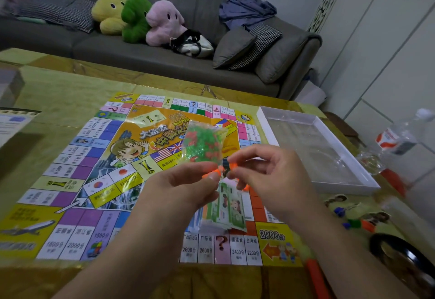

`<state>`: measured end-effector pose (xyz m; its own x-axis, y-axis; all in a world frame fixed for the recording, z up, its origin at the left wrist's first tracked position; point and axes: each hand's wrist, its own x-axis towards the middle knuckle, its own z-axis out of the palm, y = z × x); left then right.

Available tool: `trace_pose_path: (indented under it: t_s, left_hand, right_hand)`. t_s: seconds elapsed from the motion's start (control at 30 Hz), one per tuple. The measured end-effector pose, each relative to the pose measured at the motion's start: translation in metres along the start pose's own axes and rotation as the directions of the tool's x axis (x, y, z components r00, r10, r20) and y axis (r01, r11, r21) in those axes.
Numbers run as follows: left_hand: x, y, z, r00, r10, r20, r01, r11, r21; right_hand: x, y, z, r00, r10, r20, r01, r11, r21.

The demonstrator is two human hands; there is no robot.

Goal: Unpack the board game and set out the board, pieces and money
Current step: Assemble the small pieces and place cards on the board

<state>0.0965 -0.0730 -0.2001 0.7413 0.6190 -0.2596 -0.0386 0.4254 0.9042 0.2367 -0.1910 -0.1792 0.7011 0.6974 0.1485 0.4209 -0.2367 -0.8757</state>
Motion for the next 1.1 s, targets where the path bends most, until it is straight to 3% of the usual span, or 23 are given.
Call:
trace_pose_path:
  t_s: [0.17,0.4,0.67,0.93,1.1]
  left_hand:
    - [-0.014,0.002,0.008,0.986,0.148,0.082,-0.162,0.967,0.195]
    - [-0.019,0.003,0.016,0.935,0.284,0.211,-0.35,0.835,0.425]
    - [-0.015,0.003,0.015,0.855,0.416,0.308,-0.509,0.567,0.648]
    - [-0.012,-0.001,0.012,0.888,0.374,0.27,-0.46,0.747,0.48]
    - [-0.014,0.0,0.012,0.888,0.35,0.299,-0.459,0.717,0.525]
  right_hand:
    - [-0.04,-0.005,-0.006,1.0,-0.02,-0.004,0.02,0.996,0.082]
    - [-0.053,0.0,-0.013,0.998,-0.049,-0.046,0.051,0.998,0.039]
    - [-0.052,0.004,-0.013,0.975,-0.215,-0.05,0.2,0.958,-0.207]
    - [-0.05,0.006,-0.014,0.993,-0.101,-0.064,0.103,0.994,0.027]
    - [-0.051,0.008,-0.013,0.994,-0.096,-0.047,0.098,0.994,0.044]
